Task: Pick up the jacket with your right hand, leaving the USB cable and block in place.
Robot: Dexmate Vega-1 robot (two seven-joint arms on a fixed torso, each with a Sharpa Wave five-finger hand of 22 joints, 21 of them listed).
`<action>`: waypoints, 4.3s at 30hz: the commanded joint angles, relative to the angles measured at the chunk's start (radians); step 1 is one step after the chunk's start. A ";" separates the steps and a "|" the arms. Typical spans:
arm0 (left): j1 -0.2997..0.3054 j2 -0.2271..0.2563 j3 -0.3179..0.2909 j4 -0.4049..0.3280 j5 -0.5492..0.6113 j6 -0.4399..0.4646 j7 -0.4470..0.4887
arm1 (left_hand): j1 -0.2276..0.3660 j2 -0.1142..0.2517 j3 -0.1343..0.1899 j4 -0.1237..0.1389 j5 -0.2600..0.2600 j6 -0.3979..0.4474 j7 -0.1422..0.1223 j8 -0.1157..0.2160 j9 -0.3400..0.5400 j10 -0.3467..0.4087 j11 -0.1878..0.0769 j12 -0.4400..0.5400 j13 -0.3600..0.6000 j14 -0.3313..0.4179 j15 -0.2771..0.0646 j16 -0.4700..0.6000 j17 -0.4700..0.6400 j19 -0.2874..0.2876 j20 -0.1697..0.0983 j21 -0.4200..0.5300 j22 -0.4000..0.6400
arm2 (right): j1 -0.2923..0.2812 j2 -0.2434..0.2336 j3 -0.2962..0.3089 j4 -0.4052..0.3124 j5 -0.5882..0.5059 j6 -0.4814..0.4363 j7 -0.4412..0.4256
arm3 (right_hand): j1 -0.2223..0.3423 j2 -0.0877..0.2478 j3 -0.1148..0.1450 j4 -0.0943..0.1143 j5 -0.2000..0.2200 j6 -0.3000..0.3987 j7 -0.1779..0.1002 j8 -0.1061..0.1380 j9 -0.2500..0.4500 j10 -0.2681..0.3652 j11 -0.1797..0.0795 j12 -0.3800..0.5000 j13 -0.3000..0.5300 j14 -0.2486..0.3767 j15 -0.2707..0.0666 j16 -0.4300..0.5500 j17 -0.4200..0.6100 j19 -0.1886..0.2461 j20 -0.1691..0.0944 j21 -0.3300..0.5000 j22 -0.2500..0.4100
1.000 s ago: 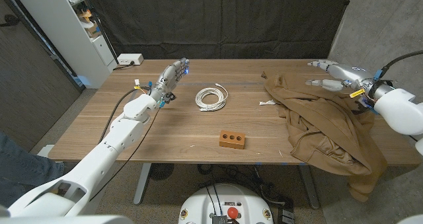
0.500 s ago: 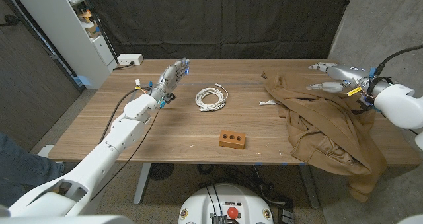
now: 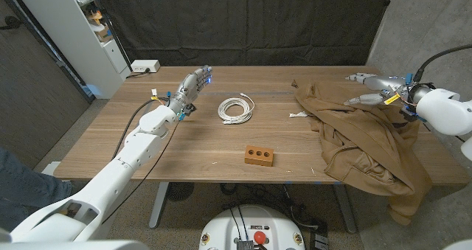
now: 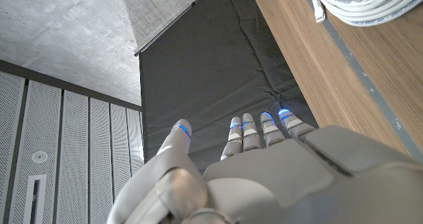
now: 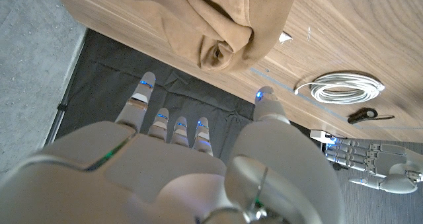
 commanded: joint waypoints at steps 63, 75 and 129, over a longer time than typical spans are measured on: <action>0.001 -0.008 0.001 0.025 -0.009 -0.002 0.001 | 0.001 -0.001 0.001 0.003 -0.003 0.016 -0.008 0.002 0.007 0.000 -0.006 -0.003 0.003 0.002 0.001 -0.001 0.002 -0.007 0.053 0.002 0.003 | 0.157 -0.360 -0.268 0.065 0.182 -0.313 0.182 | 0.027 -0.093 -0.096 0.041 0.129 -0.119 0.039 0.007 -0.003 -0.151 0.048 0.011 -0.008 -0.173 0.062 0.013 -0.002 -0.187 0.004 0.001 0.004; -0.007 -0.006 0.004 0.023 -0.005 0.006 0.002 | 0.001 -0.001 0.001 0.003 -0.003 0.017 -0.008 0.002 0.007 0.002 -0.009 -0.002 0.003 0.003 0.003 -0.001 0.002 -0.008 0.055 0.002 0.003 | 0.275 -0.406 -0.434 0.054 0.212 -0.352 0.143 | 0.030 -0.094 -0.101 0.041 0.132 -0.128 0.043 0.008 -0.003 -0.154 0.050 0.012 -0.009 -0.169 0.061 0.015 -0.002 -0.177 0.004 0.005 0.005; -0.004 0.004 0.015 -0.014 0.009 0.050 0.025 | -0.002 -0.002 0.002 0.004 -0.003 0.017 -0.007 0.001 0.007 -0.004 -0.004 -0.004 0.003 -0.004 0.014 -0.002 0.003 -0.014 0.055 0.002 0.003 | 0.453 -0.321 -0.725 0.146 0.319 -0.318 -0.003 | 0.061 -0.080 -0.119 0.042 0.150 -0.120 0.037 0.025 0.000 -0.110 0.040 0.034 -0.007 -0.096 0.049 0.039 -0.001 -0.073 0.003 0.032 0.009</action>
